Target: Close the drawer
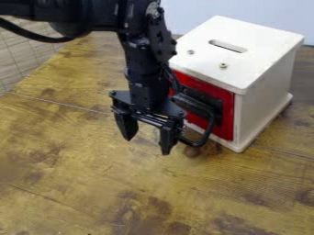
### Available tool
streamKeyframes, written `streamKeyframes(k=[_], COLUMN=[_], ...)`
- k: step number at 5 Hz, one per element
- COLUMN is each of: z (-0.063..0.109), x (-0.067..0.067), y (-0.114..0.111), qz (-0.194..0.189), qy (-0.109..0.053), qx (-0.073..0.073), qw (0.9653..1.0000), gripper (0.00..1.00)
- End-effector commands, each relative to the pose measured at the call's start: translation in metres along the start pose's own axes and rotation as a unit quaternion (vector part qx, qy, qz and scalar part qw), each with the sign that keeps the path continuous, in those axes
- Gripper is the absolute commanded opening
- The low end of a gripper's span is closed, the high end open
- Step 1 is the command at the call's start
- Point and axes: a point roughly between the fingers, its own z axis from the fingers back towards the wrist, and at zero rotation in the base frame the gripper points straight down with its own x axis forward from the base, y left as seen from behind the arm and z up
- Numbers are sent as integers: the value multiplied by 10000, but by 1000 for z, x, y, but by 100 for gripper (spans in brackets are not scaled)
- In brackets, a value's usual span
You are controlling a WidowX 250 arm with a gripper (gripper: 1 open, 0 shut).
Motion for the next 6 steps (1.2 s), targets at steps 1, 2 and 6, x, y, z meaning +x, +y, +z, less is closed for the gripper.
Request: streamKeyframes(k=[1,2,6], z=[33,32,30], x=[5,5,5], y=[4,5,5], qz=[33,56,113], qy=[-512,-562,-691], qx=[-11,-8,-23], qw=[9987,9984,9975], gripper=[100,100,100])
